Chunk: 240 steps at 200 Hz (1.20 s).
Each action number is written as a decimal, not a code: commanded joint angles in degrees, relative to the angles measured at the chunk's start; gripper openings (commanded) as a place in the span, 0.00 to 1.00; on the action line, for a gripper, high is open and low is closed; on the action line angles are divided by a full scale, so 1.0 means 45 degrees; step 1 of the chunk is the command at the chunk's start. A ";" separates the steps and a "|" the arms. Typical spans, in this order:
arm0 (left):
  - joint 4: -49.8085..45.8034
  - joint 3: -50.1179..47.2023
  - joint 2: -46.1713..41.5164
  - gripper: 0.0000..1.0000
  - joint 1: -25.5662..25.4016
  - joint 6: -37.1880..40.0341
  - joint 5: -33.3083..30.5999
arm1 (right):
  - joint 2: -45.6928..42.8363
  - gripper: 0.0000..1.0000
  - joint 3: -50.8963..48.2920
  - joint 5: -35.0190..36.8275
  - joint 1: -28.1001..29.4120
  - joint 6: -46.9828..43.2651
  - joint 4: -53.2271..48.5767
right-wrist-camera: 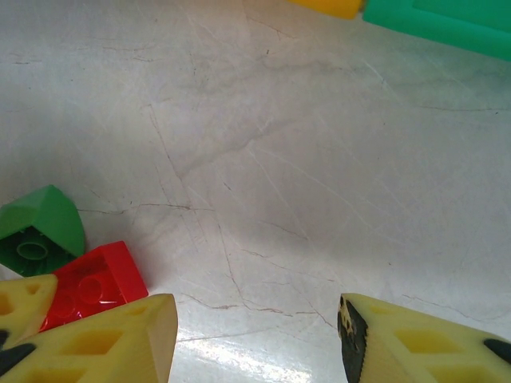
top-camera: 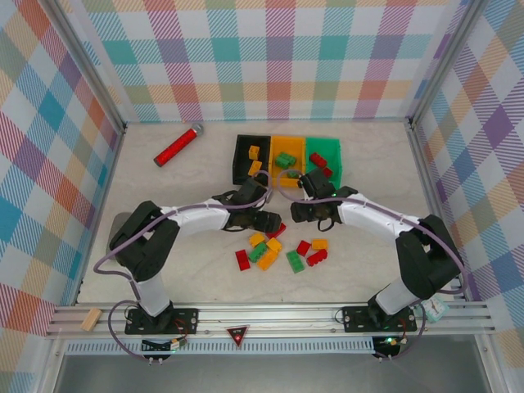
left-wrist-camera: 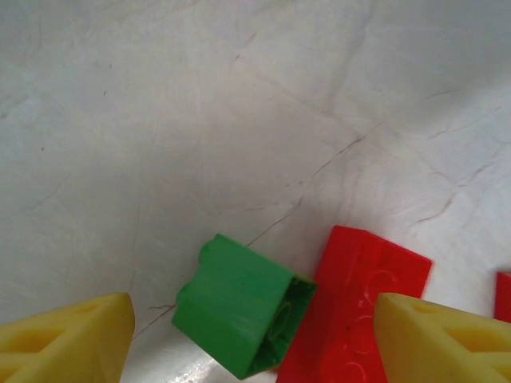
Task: Sort the legos into containers by color
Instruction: Touch the lego at the center of the table.
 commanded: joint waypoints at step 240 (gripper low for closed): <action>-0.1643 0.1406 0.0688 0.59 -0.0479 -0.2092 -0.1698 | 0.0228 0.57 -0.1737 0.0159 -0.0006 -0.0269 0.2573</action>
